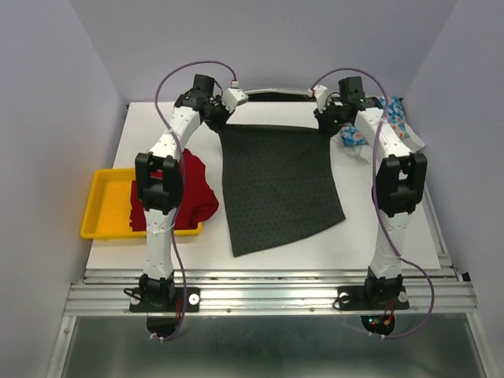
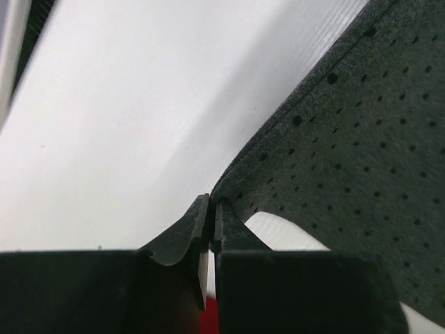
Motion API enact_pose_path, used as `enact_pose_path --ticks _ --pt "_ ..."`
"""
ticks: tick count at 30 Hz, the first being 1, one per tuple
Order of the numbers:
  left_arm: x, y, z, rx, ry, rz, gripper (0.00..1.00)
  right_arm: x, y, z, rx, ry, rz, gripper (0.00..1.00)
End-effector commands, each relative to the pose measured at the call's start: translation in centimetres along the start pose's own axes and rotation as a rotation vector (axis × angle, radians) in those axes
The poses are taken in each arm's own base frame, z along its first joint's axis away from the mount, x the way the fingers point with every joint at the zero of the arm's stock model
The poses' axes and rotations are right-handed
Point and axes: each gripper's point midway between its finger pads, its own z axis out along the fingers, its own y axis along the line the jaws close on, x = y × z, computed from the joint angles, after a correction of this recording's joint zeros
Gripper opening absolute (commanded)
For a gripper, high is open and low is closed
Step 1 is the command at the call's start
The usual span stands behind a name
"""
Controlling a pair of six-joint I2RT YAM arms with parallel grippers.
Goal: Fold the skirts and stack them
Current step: Fold the skirt
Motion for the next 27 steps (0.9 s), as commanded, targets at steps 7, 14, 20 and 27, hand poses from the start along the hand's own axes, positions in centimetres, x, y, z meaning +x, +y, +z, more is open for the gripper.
enact_pose_path --ticks 7,14,20,27 --pt "-5.5 -4.9 -15.1 -0.134 -0.165 0.134 0.00 -1.0 1.9 -10.6 0.162 -0.156 -0.157 0.01" --pt "0.8 -17.8 -14.6 -0.001 -0.082 0.170 0.00 6.1 7.0 -9.8 0.095 -0.089 -0.241 0.01" --pt "7.9 -26.4 -11.7 0.139 0.050 0.136 0.00 12.9 10.9 -6.9 0.037 -0.012 -0.248 0.01" --pt "12.7 -29.6 -8.6 0.206 0.186 0.102 0.00 15.5 12.5 -5.6 -0.007 0.026 -0.205 0.01"
